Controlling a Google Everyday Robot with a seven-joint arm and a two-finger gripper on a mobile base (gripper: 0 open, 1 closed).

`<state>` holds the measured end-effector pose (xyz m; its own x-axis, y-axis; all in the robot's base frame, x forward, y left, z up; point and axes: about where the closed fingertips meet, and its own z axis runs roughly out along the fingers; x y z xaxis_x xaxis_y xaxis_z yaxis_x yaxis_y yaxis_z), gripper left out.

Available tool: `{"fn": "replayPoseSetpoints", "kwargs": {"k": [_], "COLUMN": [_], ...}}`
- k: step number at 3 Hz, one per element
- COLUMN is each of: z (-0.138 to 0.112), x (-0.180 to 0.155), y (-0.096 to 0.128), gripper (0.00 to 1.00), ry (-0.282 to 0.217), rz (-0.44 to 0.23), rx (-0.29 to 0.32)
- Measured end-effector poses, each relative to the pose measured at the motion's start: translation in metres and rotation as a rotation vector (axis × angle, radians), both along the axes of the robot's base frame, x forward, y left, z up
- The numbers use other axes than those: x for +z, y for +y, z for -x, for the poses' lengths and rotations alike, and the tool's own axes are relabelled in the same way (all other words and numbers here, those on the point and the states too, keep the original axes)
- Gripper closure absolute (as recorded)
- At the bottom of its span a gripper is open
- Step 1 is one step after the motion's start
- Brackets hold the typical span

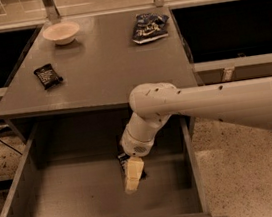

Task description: Pick rxbar blueberry from top drawer and place on counter

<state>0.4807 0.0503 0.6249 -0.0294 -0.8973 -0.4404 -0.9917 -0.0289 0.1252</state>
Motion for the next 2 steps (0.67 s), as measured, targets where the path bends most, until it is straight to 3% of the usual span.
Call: {"fn": "replayPoseSetpoints", "kwargs": {"k": [2], "z": [0.004], "x": [-0.015], "y": [0.003], "gripper": [0.00], "ry": [-0.044], "rz": [0.065], "rx": [-0.041]}}
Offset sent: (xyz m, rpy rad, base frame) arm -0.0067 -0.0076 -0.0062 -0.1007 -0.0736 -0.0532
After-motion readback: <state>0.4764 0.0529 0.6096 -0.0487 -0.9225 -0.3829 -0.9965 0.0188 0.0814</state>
